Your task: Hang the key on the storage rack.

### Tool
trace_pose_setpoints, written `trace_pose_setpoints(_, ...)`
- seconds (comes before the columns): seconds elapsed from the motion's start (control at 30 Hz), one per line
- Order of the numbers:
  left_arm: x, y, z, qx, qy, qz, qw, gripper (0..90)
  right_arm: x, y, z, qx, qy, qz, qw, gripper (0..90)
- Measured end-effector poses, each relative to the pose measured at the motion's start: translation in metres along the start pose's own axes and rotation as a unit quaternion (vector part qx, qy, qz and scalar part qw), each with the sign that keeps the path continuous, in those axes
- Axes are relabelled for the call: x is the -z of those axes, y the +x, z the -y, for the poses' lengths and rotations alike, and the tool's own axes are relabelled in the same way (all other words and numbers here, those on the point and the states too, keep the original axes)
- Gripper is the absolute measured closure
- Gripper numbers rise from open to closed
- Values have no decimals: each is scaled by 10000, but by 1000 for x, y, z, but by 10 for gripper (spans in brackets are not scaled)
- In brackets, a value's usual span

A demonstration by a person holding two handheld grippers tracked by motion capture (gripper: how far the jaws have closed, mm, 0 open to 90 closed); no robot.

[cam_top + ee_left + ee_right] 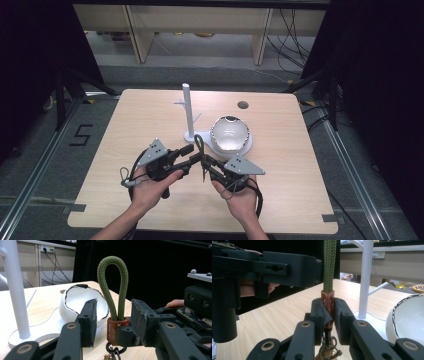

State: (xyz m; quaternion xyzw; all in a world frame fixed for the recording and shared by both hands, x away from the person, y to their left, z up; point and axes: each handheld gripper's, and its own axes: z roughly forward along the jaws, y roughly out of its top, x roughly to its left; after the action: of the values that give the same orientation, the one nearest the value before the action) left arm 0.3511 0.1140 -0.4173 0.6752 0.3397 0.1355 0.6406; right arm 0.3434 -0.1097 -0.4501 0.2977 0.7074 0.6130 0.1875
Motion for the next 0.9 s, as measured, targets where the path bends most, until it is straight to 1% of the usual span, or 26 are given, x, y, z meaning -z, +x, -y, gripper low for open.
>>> trace_pose_setpoints(0.03, 0, 0, 0, 5, -2, -2, 10000, 569, 0, 1, 1, -93, 39, -19, 9999, 793)
trace_pose_setpoints(0.07, -1, 0, 0, 37, 2, -8, 10000, 576, 0, 2, 1, -104, 76, -1, 9999, 793)
trace_pose_setpoints(0.13, -2, 1, 0, 65, 22, 4, 10000, 609, -1, 3, 2, -64, 61, -6, 10000, 793)
trace_pose_setpoints(0.17, -3, 1, 0, 79, 26, 10, 10000, 609, -1, 3, 2, -64, 61, -6, 10000, 793)
trace_pose_setpoints(0.2, -3, 1, 1, 78, 39, 19, 10000, 620, -1, 3, 1, 10, 72, 13, 10000, 793)
trace_pose_setpoints(0.23, -4, 1, 1, 89, 29, 20, 10000, 632, -2, 4, 2, -34, 47, -24, 10000, 793)
trace_pose_setpoints(0.27, -4, 1, 1, 90, 19, 17, 10000, 654, -2, 4, 1, 22, 100, 21, 9999, 793)
trace_pose_setpoints(0.33, -4, 1, 1, 107, 10, 14, 9999, 662, -2, 5, 1, 60, 108, 41, 9999, 793)
trace_pose_setpoints(0.4, -5, 1, 2, 114, 21, 10, 9999, 677, -2, 5, 1, 47, 120, 32, 9999, 793)
trace_pose_setpoints(0.43, -5, 1, 2, 102, 27, 6, 9999, 682, -2, 5, 1, 63, 124, 35, 9999, 793)
trace_pose_setpoints(0.47, -5, 1, 2, 87, 29, 4, 10000, 689, -3, 4, 2, 132, 114, 87, 9998, 793)
trace_pose_setpoints(0.53, -5, 1, 1, 88, 30, -4, 10000, 693, -3, 4, 2, 149, 112, 90, 9998, 793)
trace_pose_setpoints(0.57, -5, 0, 1, 93, 26, -10, 10000, 696, -3, 4, 1, 148, 112, 102, 9998, 793)
trace_pose_setpoints(0.6, -5, 0, 1, 78, 34, -15, 10000, 701, -2, 6, 1, 83, 97, 75, 9999, 793)
trace_pose_setpoints(0.67, -5, 0, 1, 68, 40, -28, 10000, 709, -2, 5, 1, 191, 111, 144, 9997, 792)
trace_pose_setpoints(0.7, -5, 0, 1, 66, 36, -25, 10000, 720, -2, 6, 1, 101, 140, 101, 9998, 792)
trace_pose_setpoints(0.77, -5, -1, 1, 34, 38, -29, 10000, 738, -2, 9, 1, 96, 181, 153, 9997, 792)
trace_pose_setpoints(0.8, -5, -2, 0, 30, 37, -36, 10000, 746, -3, 8, 1, 143, 119, 131, 9997, 792)
trace_pose_setpoints(0.87, -4, -3, 0, -13, 32, -45, 10000, 756, -3, 9, 0, 151, 159, 120, 9997, 791)
trace_pose_setpoints(0.9, -4, -3, -1, -30, 39, -51, 10000, 763, -4, 9, -1, 211, 148, 112, 9996, 790)
